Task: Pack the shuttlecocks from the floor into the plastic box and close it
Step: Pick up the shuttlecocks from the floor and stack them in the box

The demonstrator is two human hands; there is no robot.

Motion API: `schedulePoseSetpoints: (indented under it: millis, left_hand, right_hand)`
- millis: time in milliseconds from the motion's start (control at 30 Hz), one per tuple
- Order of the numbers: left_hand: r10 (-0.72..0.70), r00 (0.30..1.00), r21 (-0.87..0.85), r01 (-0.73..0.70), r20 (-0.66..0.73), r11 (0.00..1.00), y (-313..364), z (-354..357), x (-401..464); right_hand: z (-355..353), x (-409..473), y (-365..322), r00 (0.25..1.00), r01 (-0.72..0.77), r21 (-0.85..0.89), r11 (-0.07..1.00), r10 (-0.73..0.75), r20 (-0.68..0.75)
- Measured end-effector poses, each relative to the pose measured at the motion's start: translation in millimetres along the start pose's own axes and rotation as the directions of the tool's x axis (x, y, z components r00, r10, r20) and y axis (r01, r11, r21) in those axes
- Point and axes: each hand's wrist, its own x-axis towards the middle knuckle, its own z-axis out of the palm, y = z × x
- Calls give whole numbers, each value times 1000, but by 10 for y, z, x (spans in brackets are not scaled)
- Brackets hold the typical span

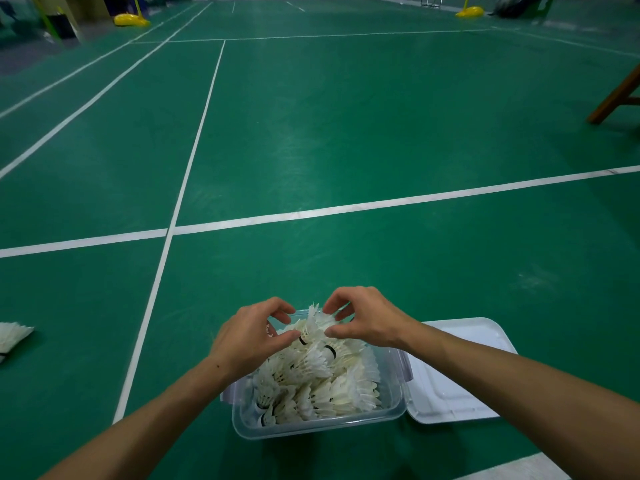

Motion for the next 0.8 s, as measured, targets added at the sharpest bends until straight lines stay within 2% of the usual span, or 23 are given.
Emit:
schedulePoseSetpoints:
  millis: [100,333,500,667,800]
  left_hand:
    - [-2,1000,1,2,4,1000,-8,12,0]
    - [11,1000,-31,-11,9,999,-1,29,-8]
    - [20,999,-76,-22,-28,997,-5,37,-11]
    - [48,996,-86,-54,-71,995,15,17,-27]
    - [56,994,-105,-65,-89,992,33,0,-27]
  right_hand:
    - [78,-11,-10,1000,-17,-29,999,17,5]
    - [271,-30,-89,998,-1,-308,951,-16,-54]
    - [348,-40,-92,996,18,-435,900,-56,-74]
    - [311,-58,-129,994,68,-468,881,-102,-48]
    - [295,-88,-108,990,102,-380,919,-132,-55]
